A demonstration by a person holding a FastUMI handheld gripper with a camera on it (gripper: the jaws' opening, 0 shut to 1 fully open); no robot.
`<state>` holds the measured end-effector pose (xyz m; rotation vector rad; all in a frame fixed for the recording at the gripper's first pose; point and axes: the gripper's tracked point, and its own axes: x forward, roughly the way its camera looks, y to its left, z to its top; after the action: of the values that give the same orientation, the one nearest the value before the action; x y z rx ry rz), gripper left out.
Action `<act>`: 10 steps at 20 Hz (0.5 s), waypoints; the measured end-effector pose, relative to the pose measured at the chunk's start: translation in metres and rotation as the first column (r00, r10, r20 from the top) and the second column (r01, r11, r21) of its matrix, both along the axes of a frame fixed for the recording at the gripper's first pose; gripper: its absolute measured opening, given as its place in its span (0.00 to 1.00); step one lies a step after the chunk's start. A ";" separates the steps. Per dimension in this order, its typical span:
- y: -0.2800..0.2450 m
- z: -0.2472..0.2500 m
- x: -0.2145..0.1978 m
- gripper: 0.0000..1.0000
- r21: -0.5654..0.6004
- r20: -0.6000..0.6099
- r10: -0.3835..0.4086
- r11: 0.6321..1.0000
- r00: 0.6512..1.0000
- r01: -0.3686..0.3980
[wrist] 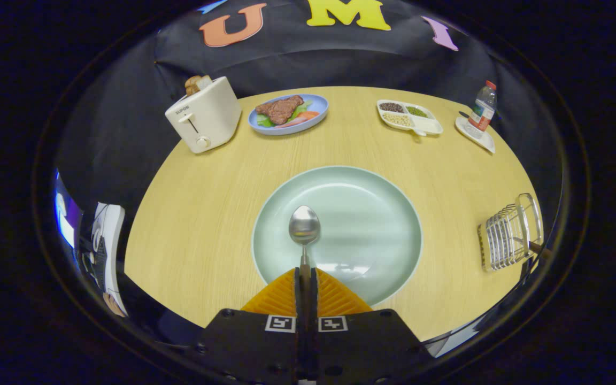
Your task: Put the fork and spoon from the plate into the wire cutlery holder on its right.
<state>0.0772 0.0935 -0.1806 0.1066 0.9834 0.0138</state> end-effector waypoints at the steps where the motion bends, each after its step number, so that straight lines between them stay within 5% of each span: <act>1: -0.003 0.004 -0.001 0.01 0.008 0.005 -0.002 1.000 1.000 0.002; 10: -0.043 0.039 -0.007 0.01 0.059 0.040 -0.045 0.997 0.998 0.043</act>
<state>0.0703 0.0504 -0.1417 0.1805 0.9389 0.0042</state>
